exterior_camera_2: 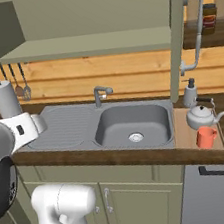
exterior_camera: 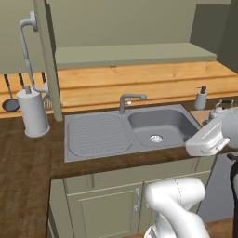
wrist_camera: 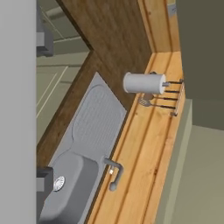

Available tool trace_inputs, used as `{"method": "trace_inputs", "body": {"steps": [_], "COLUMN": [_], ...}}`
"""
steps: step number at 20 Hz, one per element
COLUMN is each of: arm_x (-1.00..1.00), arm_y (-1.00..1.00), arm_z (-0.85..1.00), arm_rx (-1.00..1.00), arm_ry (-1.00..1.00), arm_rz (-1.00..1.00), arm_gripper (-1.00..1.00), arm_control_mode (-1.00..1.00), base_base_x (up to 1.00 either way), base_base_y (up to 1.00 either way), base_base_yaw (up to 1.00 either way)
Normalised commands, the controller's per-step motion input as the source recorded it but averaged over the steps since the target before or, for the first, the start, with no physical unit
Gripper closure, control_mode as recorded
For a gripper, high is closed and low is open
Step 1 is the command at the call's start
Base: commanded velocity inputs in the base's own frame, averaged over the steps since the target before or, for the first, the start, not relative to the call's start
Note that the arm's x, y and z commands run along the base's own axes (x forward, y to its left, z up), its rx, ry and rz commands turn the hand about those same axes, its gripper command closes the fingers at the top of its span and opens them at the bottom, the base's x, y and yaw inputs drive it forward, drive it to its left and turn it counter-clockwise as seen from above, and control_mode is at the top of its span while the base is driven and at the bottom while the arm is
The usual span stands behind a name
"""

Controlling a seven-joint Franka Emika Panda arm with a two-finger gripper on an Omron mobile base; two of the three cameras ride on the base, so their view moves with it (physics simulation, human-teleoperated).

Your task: Pick the kettle from the counter and place it on the tray. Then pick the mug from the cabinet and place it on the tray. Then close the cabinet doors.

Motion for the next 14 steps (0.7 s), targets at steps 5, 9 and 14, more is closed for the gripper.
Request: {"method": "trace_inputs", "body": {"steps": [5, 9, 14], "arm_x": [-0.76, -0.75, -0.2], "arm_y": [-0.56, -0.67, -0.74], "arm_z": [0.0, 0.0, 0.12], "arm_rx": [0.12, 0.16, 0.15], "arm_ry": [-0.31, -0.33, -0.24], "arm_rz": [-0.06, -0.1, -0.09], "arm_gripper": [-1.0, -1.0, -1.0], "arm_control_mode": [-1.0, -1.0, -1.0], "base_base_x": [0.0, 0.0, 0.0], "base_base_y": [0.0, 0.0, 0.0], "base_base_yaw": [0.0, 0.0, 0.0]}}
